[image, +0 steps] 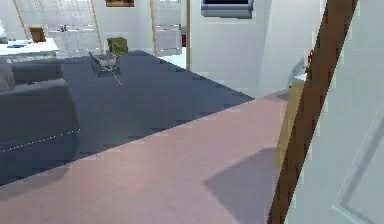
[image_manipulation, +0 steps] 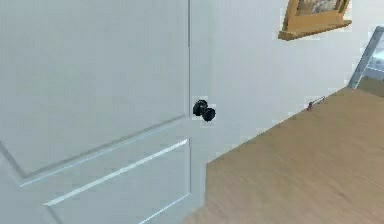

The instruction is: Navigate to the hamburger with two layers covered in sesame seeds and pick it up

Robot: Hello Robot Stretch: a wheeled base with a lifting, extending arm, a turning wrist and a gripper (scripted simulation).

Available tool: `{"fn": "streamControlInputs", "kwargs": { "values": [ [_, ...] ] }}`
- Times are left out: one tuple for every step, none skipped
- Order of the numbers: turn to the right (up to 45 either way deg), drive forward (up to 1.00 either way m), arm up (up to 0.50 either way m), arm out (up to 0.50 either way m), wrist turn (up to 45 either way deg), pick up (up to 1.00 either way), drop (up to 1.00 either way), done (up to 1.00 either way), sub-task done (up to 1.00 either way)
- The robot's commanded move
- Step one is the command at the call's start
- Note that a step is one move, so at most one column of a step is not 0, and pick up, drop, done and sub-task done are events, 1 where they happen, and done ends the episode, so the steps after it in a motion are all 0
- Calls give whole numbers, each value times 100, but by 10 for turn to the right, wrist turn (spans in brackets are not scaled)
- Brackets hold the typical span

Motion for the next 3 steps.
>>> {"fn": "streamControlInputs", "kwargs": {
  "values": [
    [0,55,0,0,0,0,0,0,0],
    [90,0,0,0,0,0,0,0,0],
    [0,30,0,0,0,0,0,0,0]
  ]
}}
